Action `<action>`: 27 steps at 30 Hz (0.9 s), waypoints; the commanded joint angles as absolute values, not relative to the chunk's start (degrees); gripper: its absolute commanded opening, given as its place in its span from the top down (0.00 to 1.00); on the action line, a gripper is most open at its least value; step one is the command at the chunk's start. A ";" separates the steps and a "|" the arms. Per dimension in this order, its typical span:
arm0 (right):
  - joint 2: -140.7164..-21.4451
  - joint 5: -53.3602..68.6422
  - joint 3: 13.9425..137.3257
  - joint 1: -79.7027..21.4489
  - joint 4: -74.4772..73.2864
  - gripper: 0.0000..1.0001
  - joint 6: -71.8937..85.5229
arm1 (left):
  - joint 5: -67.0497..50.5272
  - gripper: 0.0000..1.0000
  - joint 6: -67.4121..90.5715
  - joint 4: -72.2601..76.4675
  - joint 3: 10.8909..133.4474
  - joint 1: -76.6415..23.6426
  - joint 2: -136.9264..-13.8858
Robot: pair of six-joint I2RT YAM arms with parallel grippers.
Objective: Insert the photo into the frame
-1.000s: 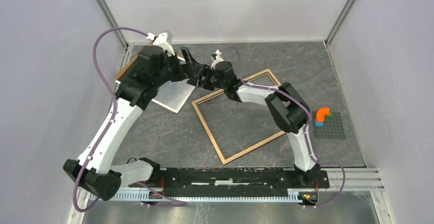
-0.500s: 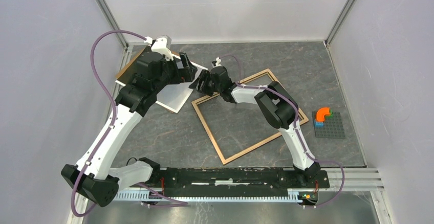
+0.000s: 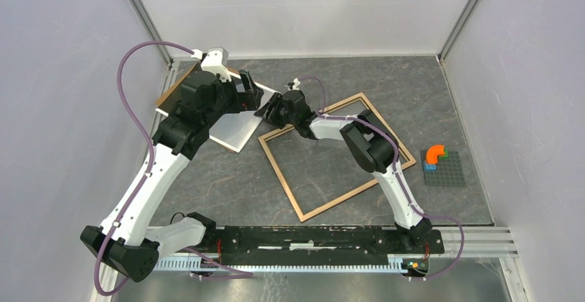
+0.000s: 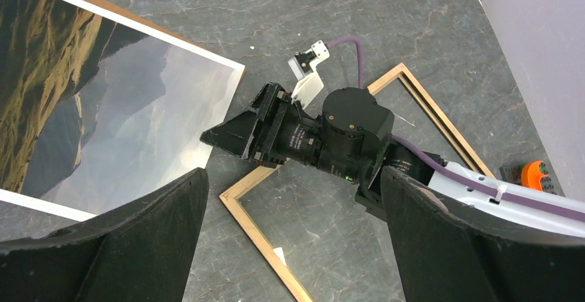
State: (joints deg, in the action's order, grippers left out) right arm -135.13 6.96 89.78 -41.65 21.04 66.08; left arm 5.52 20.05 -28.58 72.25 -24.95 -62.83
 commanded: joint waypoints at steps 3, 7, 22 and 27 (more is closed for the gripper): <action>-138.70 2.88 95.05 -43.04 12.89 0.41 67.54 | 6.72 0.00 17.31 -26.33 72.16 -25.16 -61.70; -138.19 0.38 96.19 -43.74 8.84 0.41 68.56 | 6.90 0.00 17.31 -26.47 72.16 -25.14 -61.61; -139.55 2.61 96.65 -43.85 17.51 0.56 73.75 | 6.30 0.00 17.67 -26.36 71.98 -25.14 -62.12; -139.52 1.46 95.71 -43.71 18.58 0.69 75.24 | 6.13 0.00 17.67 -26.37 71.98 -25.16 -62.28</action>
State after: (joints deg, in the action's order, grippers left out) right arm -138.85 2.68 95.85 -43.40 15.94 73.56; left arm 5.91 19.84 -28.58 72.03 -24.95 -62.83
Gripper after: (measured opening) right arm 0.382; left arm 0.997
